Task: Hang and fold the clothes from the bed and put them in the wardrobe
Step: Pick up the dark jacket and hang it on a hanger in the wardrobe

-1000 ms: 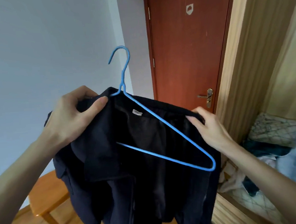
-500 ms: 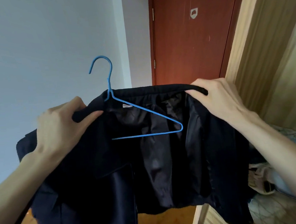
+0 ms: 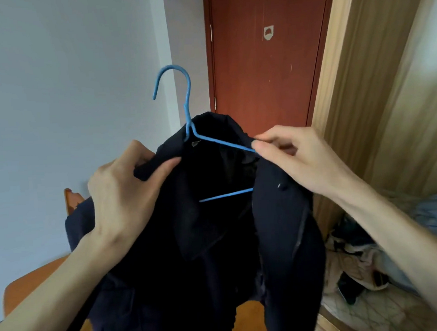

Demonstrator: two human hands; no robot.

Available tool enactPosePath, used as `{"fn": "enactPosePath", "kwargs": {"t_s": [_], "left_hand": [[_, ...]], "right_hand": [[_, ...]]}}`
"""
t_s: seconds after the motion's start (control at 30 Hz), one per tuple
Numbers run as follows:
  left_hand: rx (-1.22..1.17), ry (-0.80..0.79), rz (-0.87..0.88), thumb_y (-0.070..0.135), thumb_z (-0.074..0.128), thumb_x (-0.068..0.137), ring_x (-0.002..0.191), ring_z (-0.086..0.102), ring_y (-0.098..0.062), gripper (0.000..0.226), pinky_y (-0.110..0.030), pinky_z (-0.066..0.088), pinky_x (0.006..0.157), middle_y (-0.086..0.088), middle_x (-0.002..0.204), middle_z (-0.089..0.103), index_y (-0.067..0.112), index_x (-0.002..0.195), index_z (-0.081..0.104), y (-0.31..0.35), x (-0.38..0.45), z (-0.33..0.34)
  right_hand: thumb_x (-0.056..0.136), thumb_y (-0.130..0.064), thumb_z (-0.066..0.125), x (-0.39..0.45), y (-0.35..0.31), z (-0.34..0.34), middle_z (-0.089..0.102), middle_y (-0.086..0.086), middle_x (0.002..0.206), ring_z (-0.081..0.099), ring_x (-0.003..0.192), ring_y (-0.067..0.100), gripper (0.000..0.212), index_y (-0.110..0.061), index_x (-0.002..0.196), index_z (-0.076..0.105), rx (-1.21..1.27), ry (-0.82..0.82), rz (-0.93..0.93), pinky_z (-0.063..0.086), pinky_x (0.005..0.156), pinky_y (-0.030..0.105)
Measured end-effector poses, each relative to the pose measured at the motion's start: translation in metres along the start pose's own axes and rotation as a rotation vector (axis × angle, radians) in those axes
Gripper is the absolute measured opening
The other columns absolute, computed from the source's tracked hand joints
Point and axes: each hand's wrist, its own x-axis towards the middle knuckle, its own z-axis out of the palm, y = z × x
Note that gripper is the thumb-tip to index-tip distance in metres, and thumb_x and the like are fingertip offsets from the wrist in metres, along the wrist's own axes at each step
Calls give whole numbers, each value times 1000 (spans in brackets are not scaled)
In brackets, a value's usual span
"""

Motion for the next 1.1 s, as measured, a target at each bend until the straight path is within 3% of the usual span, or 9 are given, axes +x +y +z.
{"fn": "enactPosePath", "kwargs": {"t_s": [0.13,0.23,0.3,0.37,0.43,0.53,0.73,0.93,1.1], "left_hand": [[-83,3,-42,53,82,82,73,68,-17,38,-46,56,74,14,75,69,20,81,62,4,-1,4],[-86,-30,-70,53,83,80,74,69,-14,38,-43,55,73,15,74,69,22,80,62,6,-6,10],[-67,-77,-59,55,81,81,70,67,-17,39,-43,54,70,11,69,67,23,79,59,5,-9,15],[-90,-121,-25,57,78,82,66,64,-21,41,-45,53,65,9,66,65,23,78,55,4,-10,18],[-125,-149,20,58,75,82,63,61,-22,42,-43,51,63,8,65,62,22,78,53,8,-7,19],[-166,-197,115,56,75,84,62,53,-24,46,-40,47,61,5,65,59,17,80,52,19,3,17],[-74,-270,255,66,66,85,61,56,-12,46,-29,44,57,8,70,62,21,85,57,-12,21,-3],[93,-414,305,70,42,92,67,65,-26,44,-38,50,64,7,79,70,30,112,48,-6,16,12],[98,-384,399,60,35,104,57,53,-26,40,-40,46,55,3,58,50,25,89,50,5,8,26]], "right_hand": [[104,-45,54,-14,40,4,49,-8,108,48,106,20,38,-33,138,64,-351,113,-179,40,98,27],[107,-55,42,-20,49,1,57,-18,130,59,119,8,45,-35,147,44,-374,-89,-75,47,98,29],[106,-61,37,-21,48,2,73,-10,112,71,91,11,45,-30,136,49,-506,-115,-132,56,79,33],[106,-63,37,-20,39,4,71,0,79,64,60,16,48,-24,125,56,-563,-79,-235,54,61,38],[105,-59,44,-16,28,4,63,-1,66,50,48,13,46,-20,121,60,-562,-29,-296,51,55,37],[103,-50,56,-6,6,1,56,-10,66,43,50,9,36,-18,117,64,-497,2,-328,43,56,31],[99,-36,69,-8,0,-29,73,-12,89,67,69,10,10,-34,109,70,-215,52,-237,52,68,35],[98,-36,69,-16,4,-29,76,-17,96,73,87,9,18,-26,113,74,-167,20,-128,56,79,31],[98,-41,67,-22,10,-36,72,-14,90,67,79,11,13,-32,106,71,-194,-72,-126,49,73,25]]}}
